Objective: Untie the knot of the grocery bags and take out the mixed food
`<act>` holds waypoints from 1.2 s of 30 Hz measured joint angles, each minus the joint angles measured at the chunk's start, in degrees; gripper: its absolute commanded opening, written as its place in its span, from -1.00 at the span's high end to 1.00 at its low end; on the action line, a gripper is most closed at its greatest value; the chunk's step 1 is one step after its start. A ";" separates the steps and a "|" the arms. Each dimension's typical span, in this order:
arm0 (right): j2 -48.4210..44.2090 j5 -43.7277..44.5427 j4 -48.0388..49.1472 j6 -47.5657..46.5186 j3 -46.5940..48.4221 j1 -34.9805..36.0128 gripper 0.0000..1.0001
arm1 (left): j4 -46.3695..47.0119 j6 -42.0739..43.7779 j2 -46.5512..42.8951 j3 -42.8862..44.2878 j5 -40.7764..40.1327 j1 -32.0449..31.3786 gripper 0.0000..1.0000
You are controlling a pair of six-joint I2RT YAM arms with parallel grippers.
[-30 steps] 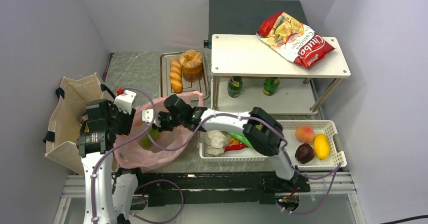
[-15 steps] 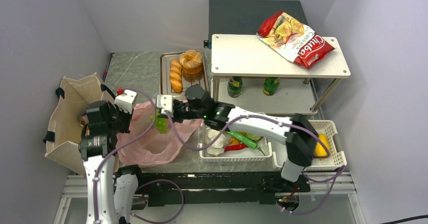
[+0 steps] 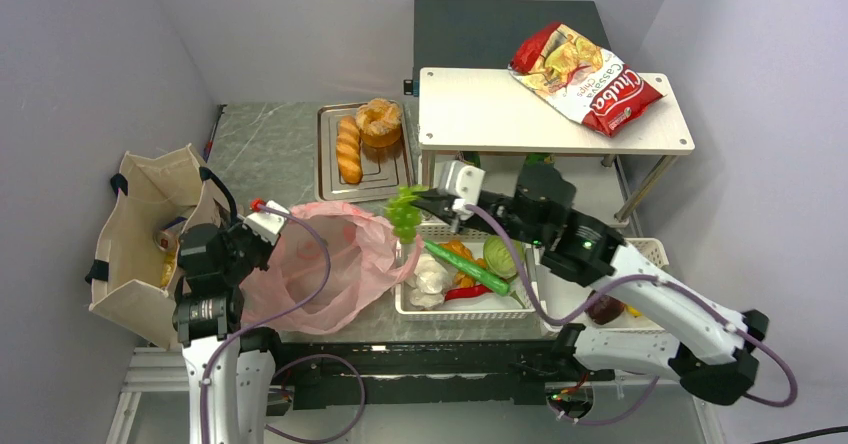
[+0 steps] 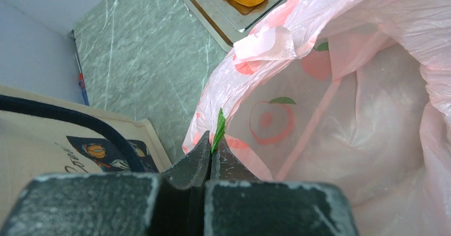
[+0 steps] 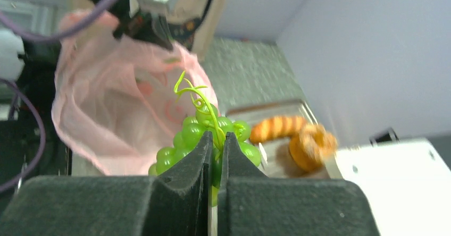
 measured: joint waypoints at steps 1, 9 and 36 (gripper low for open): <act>-1.73 1.05 -3.23 -0.35 0.00 -0.74 1.00 | 0.63 0.04 0.85 0.00 -0.04 0.00 1.00; -15.17 13.57 -33.79 -5.86 -3.61 -8.74 1.00 | 3.91 -0.24 9.75 1.88 -0.15 0.00 1.00; -22.14 46.53 -63.87 -6.88 -27.28 -17.03 -0.78 | 13.18 -16.65 49.94 50.40 -17.35 -5.77 1.00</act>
